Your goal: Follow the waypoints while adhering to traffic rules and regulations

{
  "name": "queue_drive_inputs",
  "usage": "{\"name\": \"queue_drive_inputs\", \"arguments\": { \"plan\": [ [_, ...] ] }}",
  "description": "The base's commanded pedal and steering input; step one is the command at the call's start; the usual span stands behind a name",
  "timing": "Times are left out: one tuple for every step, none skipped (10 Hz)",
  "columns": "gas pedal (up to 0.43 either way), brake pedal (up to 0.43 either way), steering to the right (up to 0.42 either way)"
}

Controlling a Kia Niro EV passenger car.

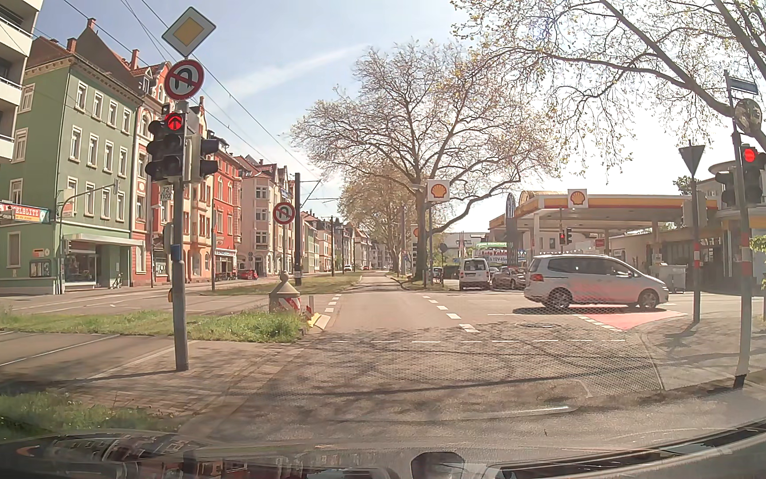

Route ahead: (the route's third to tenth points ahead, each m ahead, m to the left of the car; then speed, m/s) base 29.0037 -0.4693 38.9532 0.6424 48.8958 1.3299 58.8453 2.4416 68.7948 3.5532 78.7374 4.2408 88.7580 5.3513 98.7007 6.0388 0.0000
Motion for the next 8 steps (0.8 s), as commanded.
{"name": "queue_drive_inputs", "arguments": {
  "plan": [
    [0.000,0.220,-0.003],
    [0.000,0.220,-0.003],
    [0.000,0.220,-0.003],
    [0.000,0.220,-0.003],
    [0.000,0.220,-0.004],
    [0.000,0.220,-0.003],
    [0.000,0.220,-0.003],
    [0.000,0.220,-0.003]
  ]
}}
